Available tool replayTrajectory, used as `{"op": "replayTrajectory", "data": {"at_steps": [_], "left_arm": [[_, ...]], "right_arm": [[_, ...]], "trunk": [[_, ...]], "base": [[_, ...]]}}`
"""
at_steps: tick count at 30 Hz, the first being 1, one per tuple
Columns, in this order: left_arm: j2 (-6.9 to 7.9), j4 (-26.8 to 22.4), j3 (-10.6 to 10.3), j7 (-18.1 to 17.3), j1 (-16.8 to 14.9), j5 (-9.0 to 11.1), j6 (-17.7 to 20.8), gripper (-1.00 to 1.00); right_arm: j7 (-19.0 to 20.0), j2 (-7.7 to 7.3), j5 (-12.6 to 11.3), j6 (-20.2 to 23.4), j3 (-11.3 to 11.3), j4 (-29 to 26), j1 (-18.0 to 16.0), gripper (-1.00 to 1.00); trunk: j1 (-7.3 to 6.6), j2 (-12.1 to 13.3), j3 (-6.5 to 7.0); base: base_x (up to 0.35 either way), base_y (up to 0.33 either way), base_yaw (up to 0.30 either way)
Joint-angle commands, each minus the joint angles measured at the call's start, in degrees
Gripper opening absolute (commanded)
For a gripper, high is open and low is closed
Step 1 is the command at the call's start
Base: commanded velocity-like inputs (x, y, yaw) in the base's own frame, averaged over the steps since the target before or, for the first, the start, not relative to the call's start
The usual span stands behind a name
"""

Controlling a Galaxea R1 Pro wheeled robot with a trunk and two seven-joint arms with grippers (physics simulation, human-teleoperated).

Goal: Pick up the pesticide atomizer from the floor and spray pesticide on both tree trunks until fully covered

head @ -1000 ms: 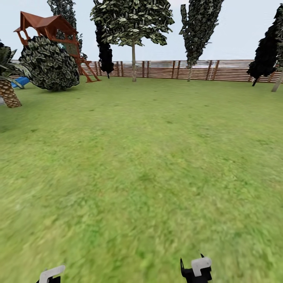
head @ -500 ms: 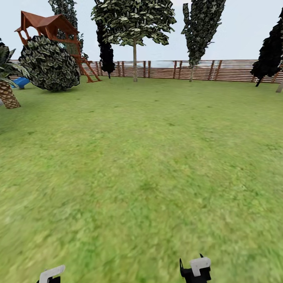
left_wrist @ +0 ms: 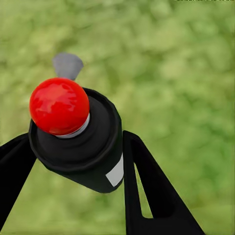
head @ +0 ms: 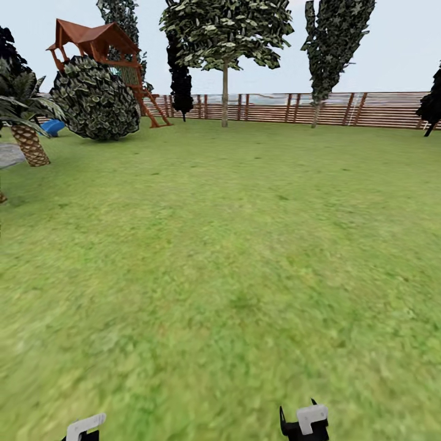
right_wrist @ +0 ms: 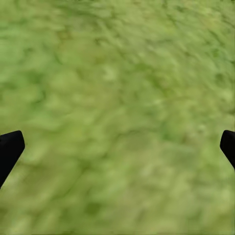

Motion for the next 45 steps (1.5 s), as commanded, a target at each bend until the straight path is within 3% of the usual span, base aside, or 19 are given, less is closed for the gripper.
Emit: {"op": "replayTrajectory", "data": {"at_steps": [1,15,45], "left_arm": [[-0.01,0.0,0.0,0.0,0.0,0.0,0.0,-1.0],[0.05,-0.1,0.0,0.1,0.5,0.1,0.0,-1.0],[-1.0,-0.1,-0.1,0.0,0.7,-0.4,0.0,-1.0]], "right_arm": [[0.0,-0.04,0.0,0.0,0.0,0.0,0.0,1.0],[-0.1,-0.07,0.0,0.1,-0.1,0.0,0.3,1.0],[0.0,-0.07,0.0,0.1,-0.1,0.0,0.3,1.0]], "trunk": [[0.0,0.0,0.0],[0.0,0.0,0.0],[0.0,0.0,0.0]], "base": [[0.224,0.0,0.016],[0.329,0.006,0.002],[0.34,0.141,0.0]]}}
